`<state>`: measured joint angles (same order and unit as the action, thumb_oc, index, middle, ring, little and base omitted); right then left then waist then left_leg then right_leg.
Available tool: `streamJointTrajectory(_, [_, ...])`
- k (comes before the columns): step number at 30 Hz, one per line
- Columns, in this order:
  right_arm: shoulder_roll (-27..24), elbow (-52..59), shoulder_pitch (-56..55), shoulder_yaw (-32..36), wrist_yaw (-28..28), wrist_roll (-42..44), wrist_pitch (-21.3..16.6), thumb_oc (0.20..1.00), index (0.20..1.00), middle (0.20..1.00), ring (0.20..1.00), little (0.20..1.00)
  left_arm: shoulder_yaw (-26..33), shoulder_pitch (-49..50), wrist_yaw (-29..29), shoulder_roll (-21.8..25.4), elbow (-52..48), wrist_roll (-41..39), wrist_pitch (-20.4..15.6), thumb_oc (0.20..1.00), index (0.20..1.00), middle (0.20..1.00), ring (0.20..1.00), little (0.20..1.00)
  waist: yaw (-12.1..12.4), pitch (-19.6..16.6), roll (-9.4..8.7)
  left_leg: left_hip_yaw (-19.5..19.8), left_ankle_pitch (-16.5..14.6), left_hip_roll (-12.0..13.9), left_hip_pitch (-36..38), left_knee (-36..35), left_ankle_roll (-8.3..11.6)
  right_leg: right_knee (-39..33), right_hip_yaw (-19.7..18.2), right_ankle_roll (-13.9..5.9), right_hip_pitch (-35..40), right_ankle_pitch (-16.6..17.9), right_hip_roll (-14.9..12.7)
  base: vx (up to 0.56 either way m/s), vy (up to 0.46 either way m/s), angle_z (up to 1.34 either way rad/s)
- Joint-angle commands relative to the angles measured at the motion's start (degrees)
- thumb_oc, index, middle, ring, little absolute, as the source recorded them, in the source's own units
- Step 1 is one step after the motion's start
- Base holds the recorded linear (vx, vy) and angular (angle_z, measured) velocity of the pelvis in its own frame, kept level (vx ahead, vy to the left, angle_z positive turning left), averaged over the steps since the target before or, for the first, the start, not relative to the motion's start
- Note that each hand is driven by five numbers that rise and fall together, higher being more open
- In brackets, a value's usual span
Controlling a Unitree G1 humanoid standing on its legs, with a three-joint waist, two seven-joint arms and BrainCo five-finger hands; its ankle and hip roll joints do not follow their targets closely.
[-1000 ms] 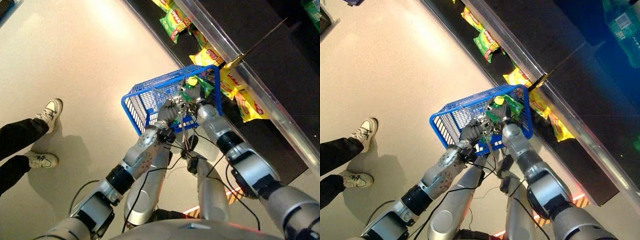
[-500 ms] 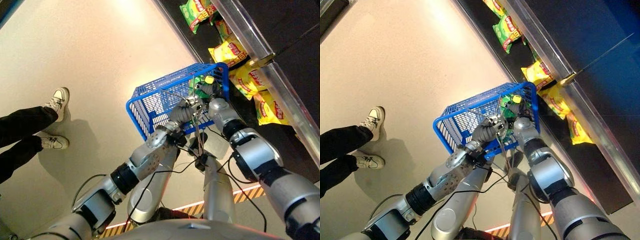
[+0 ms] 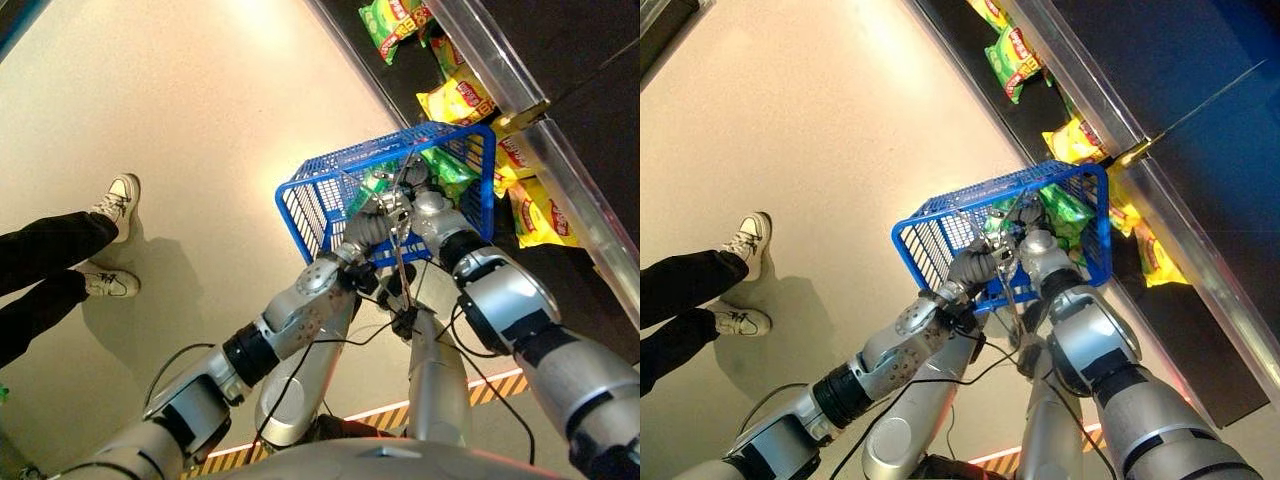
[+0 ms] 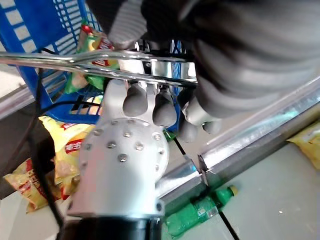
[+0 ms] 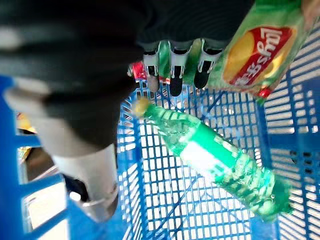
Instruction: Pick up the snacks into the basket
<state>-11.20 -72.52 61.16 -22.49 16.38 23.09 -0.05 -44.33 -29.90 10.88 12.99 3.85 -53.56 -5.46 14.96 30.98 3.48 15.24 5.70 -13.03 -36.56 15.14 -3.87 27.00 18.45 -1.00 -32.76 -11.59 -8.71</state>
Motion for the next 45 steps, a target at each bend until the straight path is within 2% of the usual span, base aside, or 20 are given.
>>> streamJointTrajectory(1, [1.2,1.4,1.9,-0.7,-0.2,-1.5,-0.9,1.000,1.000,1.000,1.000,1.000,-1.2,-3.2,-4.0,-5.9,-14.9,0.2,-5.1,0.200,0.200,0.200,0.200,0.200,0.1,-1.2,1.80,-4.1,-9.2,3.1,-0.5,5.8,3.86,-7.4,-1.5,-5.76,3.5,7.2,-4.7,0.00,0.000,0.00])
streamJointTrajectory(8, [1.1,5.1,-3.6,0.0,0.9,-2.6,-1.3,1.000,1.000,1.000,1.000,1.000,4.1,1.2,-2.9,-3.4,-12.8,2.9,-6.3,0.200,0.200,0.200,0.200,0.200,-0.6,-1.2,0.97,-4.0,-8.4,3.5,2.9,3.6,4.37,-9.5,-1.7,-6.03,6.9,7.8,-4.8,0.00,0.005,-0.02])
streamJointTrajectory(9, [-0.3,15.7,-11.1,-0.5,2.1,-6.5,-1.6,1.000,1.000,1.000,1.000,1.000,11.8,6.7,-0.9,-0.6,-10.2,4.7,-7.2,0.200,0.200,0.200,0.200,0.200,-1.6,-1.2,-0.52,-4.8,-8.0,4.1,5.2,2.4,4.46,-11.1,-2.3,-6.30,9.0,8.8,-4.7,-0.01,0.030,-0.10])
streamJointTrajectory(10, [-0.2,15.8,-11.3,-0.5,2.1,-6.6,-1.6,1.000,1.000,1.000,1.000,1.000,11.8,6.8,-0.9,-0.6,-10.2,4.7,-7.2,0.200,0.200,0.200,0.200,0.200,-1.6,-1.2,-0.51,-4.8,-8.0,4.1,5.4,2.3,4.45,-11.2,-2.3,-6.31,9.1,8.8,-4.7,0.00,0.087,-0.08])
streamJointTrajectory(11, [-2.7,27.5,-21.3,0.7,2.5,-10.8,-1.8,1.000,1.000,1.000,1.000,1.000,19.2,11.7,0.2,0.6,-6.5,6.6,-7.1,0.200,0.200,0.200,0.200,0.200,-3.1,-1.2,-1.78,-6.0,-7.9,4.7,7.8,1.5,4.40,-12.5,-3.0,-6.51,11.5,9.4,-4.6,0.01,0.056,-0.15])
streamJointTrajectory(12, [-2.7,27.7,-21.4,0.6,2.5,-10.8,-1.7,1.000,1.000,1.000,1.000,1.000,19.2,11.8,0.2,0.5,-6.5,6.6,-7.1,0.200,0.200,0.200,0.200,0.200,-3.1,-1.2,-1.76,-6.0,-7.9,4.7,7.9,1.4,4.39,-12.5,-3.0,-6.52,11.6,9.4,-4.6,0.02,0.072,-0.20])
streamJointTrajectory(13, [-3.8,32.0,-25.6,1.6,2.2,-12.7,-1.8,1.000,1.000,1.000,1.000,1.000,21.7,13.9,0.3,1.2,-5.7,8.3,-7.3,0.200,0.200,0.200,0.200,0.200,-3.6,-1.2,-2.09,-6.5,-7.9,4.8,9.0,1.1,4.28,-13.1,-3.3,-6.64,12.7,9.5,-4.5,0.04,0.054,-0.37])
streamJointTrajectory(14, [-7.8,40.9,-34.6,4.9,0.7,-16.7,-2.7,1.000,1.000,1.000,1.000,1.000,28.3,17.9,1.2,2.3,-1.6,11.9,-7.8,0.200,0.200,0.200,0.200,0.200,-4.9,-1.2,-2.93,-7.7,-7.9,5.4,12.7,-0.3,4.15,-14.6,-3.8,-6.93,15.9,9.8,-4.3,0.04,0.055,-0.41])
streamJointTrajectory(15, [-7.8,40.9,-34.6,4.9,0.7,-16.7,-2.7,1.000,1.000,1.000,1.000,1.000,28.3,17.9,1.2,2.3,-1.6,11.9,-7.8,0.200,0.200,0.200,0.200,0.200,-4.9,-1.2,-2.93,-7.7,-7.9,5.4,12.7,-0.3,4.15,-14.6,-3.8,-6.93,15.9,9.8,-4.3,0.12,0.057,-0.68])
streamJointTrajectory(16, [-10.7,45.1,-42.2,8.8,-1.4,-18.8,-4.2,1.000,1.000,1.000,1.000,1.000,33.4,21.8,1.5,2.3,3.6,15.6,-8.1,0.200,0.200,0.200,0.200,0.200,-6.3,-3.5,-3.80,-8.8,-7.8,6.0,15.6,-2.2,4.02,-16.8,-4.2,-7.33,18.1,10.3,-3.9,0.08,0.020,-0.62])
streamJointTrajectory(17, [-10.7,45.1,-42.2,8.8,-1.4,-18.8,-4.2,1.000,1.000,1.000,1.000,1.000,33.4,21.8,1.5,2.3,3.6,15.6,-8.1,0.200,0.200,0.200,0.200,0.200,-6.3,-3.6,-3.82,-8.8,-7.6,5.9,15.5,-2.4,3.99,-16.9,-4.1,-7.35,18.0,10.5,-4.0,0.19,0.015,-0.80])
streamJointTrajectory(18, [-11.8,45.6,-49.1,12.6,-3.5,-19.6,-5.7,1.000,1.000,1.000,1.000,1.000,37.9,25.3,1.0,2.6,9.6,19.9,-8.0,0.200,0.200,0.200,0.200,0.200,-7.8,-6.6,-4.67,-10.0,-7.8,6.8,18.4,-4.5,4.22,-19.4,-4.8,-7.89,20.1,10.8,-3.3,0.10,-0.001,-0.65])
streamJointTrajectory(19, [-11.8,45.6,-49.1,12.7,-3.5,-19.6,-5.7,1.000,1.000,1.000,1.000,1.000,37.9,25.3,1.0,2.6,9.6,19.9,-8.1,0.200,0.200,0.200,0.200,0.200,-7.8,-6.7,-4.69,-9.9,-7.5,6.7,18.3,-4.7,4.20,-19.5,-4.8,-7.91,20.0,11.0,-3.3,0.21,-0.023,-0.61])
streamJointTrajectory(22, [-11.5,46.1,-57.9,17.2,-6.4,-19.5,-6.2,1.000,1.000,1.000,1.000,1.000,41.5,28.2,0.1,1.8,19.8,24.1,-6.6,0.200,0.200,0.200,0.200,0.200,-10.1,-11.1,-5.88,-11.8,-7.6,7.8,22.3,-7.5,4.46,-22.7,-6.3,-8.49,22.5,11.9,-2.6,0.12,-0.038,-0.35])
streamJointTrajectory(23, [-9.8,43.7,-61.5,20.5,-7.0,-17.3,-6.6,1.000,1.000,1.000,1.000,1.000,43.0,28.5,-0.2,0.5,28.1,25.7,-5.6,0.200,0.200,0.200,0.200,0.200,-12.2,-13.6,-6.27,-13.1,-7.5,8.6,25.0,-9.5,4.77,-24.3,-7.6,-8.87,24.0,12.4,-1.9,0.12,-0.062,-0.32])
streamJointTrajectory(27, [-8.1,41.9,-65.0,23.3,-8.1,-15.6,-6.8,1.000,1.000,1.000,1.000,1.000,44.3,29.0,-0.7,-0.4,35.2,28.3,-4.8,0.200,0.200,0.200,0.200,0.200,-13.9,-17.2,-6.33,-14.8,-7.5,9.4,27.8,-11.3,5.05,-26.3,-9.1,-9.08,25.5,13.2,-1.0,0.09,-0.058,-0.42])
streamJointTrajectory(29, [-5.9,36.2,-65.3,25.3,-7.5,-11.2,-7.4,1.000,1.000,1.000,1.000,1.000,44.9,28.4,-0.3,-1.2,44.6,31.7,-3.6,0.200,0.200,0.200,0.200,0.200,-15.8,-20.2,-6.18,-17.6,-7.8,10.5,30.4,-12.3,5.24,-27.6,-12.0,-9.23,26.4,13.9,-0.1,0.06,-0.052,-0.54])
streamJointTrajectory(36, [-4.9,14.0,-62.5,29.2,-5.5,-6.5,-6.2,1.000,1.000,1.000,1.000,1.000,45.1,28.6,-1.4,-2.3,64.2,42.1,-0.1,0.200,0.200,0.200,0.200,0.200,-18.3,-24.6,-4.87,-23.8,-8.5,12.6,36.0,-14.3,5.46,-29.4,-17.9,-9.55,28.2,14.7,2.2,0.04,-0.044,-0.67])
streamJointTrajectory(40, [-6.3,4.4,-61.7,29.9,-4.5,-9.5,-3.9,1.000,1.000,1.000,1.000,1.000,45.2,29.3,-1.6,-2.2,68.0,44.2,0.5,0.200,0.200,0.200,0.200,0.200,-19.2,-25.8,-4.08,-26.1,-8.3,13.3,37.5,-15.2,5.67,-30.0,-20.0,-9.68,28.4,15.2,3.2,0.01,-0.042,-0.54])
streamJointTrajectory(45, [-7.1,-0.9,-62.0,28.3,-4.2,-14.5,-1.9,1.000,1.000,1.000,1.000,1.000,43.3,29.4,-2.8,-1.9,66.4,45.3,0.3,0.200,0.200,0.200,0.200,0.200,-19.3,-26.2,-3.79,-26.3,-7.9,13.9,38.5,-15.7,5.92,-30.3,-19.6,-9.14,29.7,14.6,4.0,0.02,-0.080,-0.26])
